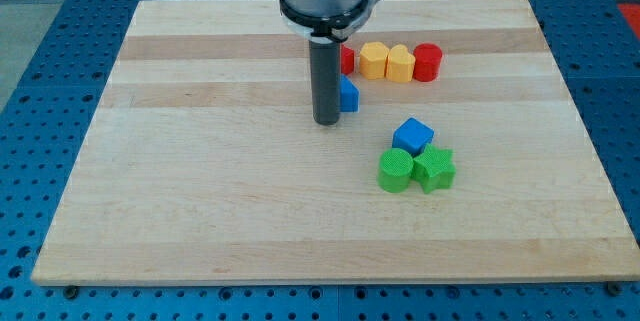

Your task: Push the blue triangle to the left side

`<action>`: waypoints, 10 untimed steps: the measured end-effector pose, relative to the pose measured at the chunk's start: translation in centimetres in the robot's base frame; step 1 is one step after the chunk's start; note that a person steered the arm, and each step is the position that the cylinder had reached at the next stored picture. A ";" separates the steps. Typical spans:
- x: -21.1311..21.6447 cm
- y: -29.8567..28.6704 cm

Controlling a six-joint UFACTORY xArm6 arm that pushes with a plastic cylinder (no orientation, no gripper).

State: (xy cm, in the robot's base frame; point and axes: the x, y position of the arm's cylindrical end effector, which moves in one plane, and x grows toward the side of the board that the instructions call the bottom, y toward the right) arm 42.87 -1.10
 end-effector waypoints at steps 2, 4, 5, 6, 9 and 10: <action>2.0 6.7; -2.0 6.9; -2.4 6.9; -2.4 6.6; -2.4 2.7; -2.4 1.9</action>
State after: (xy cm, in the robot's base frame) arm 40.43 0.79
